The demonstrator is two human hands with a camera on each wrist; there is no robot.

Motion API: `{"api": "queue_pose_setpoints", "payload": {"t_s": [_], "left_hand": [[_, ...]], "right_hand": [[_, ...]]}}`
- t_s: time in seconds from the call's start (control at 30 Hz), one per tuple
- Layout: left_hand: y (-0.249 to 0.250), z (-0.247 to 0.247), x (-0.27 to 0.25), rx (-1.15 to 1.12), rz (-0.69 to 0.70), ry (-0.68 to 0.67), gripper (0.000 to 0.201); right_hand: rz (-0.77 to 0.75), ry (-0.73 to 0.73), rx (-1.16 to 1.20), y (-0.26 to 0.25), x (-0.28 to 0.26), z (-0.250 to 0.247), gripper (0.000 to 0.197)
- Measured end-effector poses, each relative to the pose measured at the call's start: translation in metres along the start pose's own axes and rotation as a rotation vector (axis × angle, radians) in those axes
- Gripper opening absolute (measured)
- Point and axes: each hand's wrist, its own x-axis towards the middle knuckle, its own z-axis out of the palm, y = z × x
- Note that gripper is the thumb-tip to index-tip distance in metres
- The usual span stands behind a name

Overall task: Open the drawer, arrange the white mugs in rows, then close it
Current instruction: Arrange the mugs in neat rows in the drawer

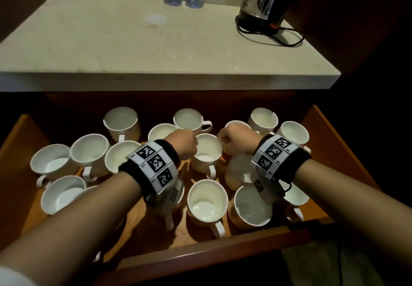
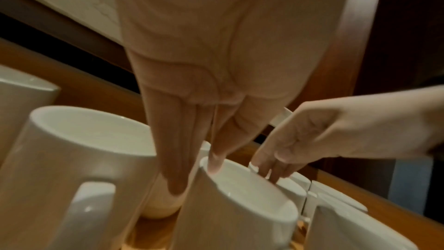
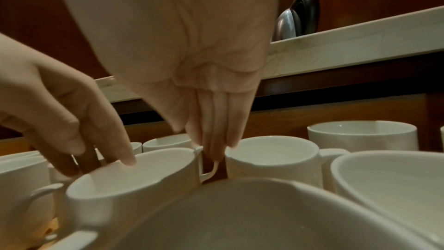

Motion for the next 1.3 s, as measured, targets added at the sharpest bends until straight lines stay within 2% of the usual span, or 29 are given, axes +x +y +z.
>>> {"api": "queue_pose_setpoints", "payload": {"t_s": [0.07,0.17,0.33,0.47,0.63,0.9,1.07,1.3], "left_hand": [[-0.002,-0.007,0.000,-0.067,-0.034,0.069,0.031],[-0.001,-0.015,0.001,-0.119,-0.054,0.157,0.030],[0.000,-0.016,0.009,-0.178,-0.064,0.102,0.031],[0.001,-0.015,0.016,-0.212,-0.075,0.073,0.031],[0.003,-0.012,0.020,-0.224,-0.081,0.051,0.029],[0.001,-0.012,0.025,-0.262,-0.096,0.032,0.026],[0.004,-0.012,0.026,-0.291,-0.116,0.024,0.024],[0.004,-0.014,0.021,-0.209,-0.081,0.064,0.025]], "right_hand": [[-0.002,0.061,0.075,0.000,0.004,-0.004,0.021],[0.026,0.097,0.166,-0.004,0.014,-0.010,0.035],[0.055,0.011,0.190,-0.011,0.034,-0.011,0.044],[0.046,-0.054,0.139,-0.011,0.045,-0.008,0.040],[0.013,-0.069,0.200,-0.004,0.045,-0.005,0.033],[-0.044,-0.138,0.171,-0.008,0.053,0.001,0.040],[-0.096,-0.180,0.131,-0.016,0.054,0.007,0.049],[-0.110,-0.234,0.028,-0.014,0.049,0.008,0.066]]}}
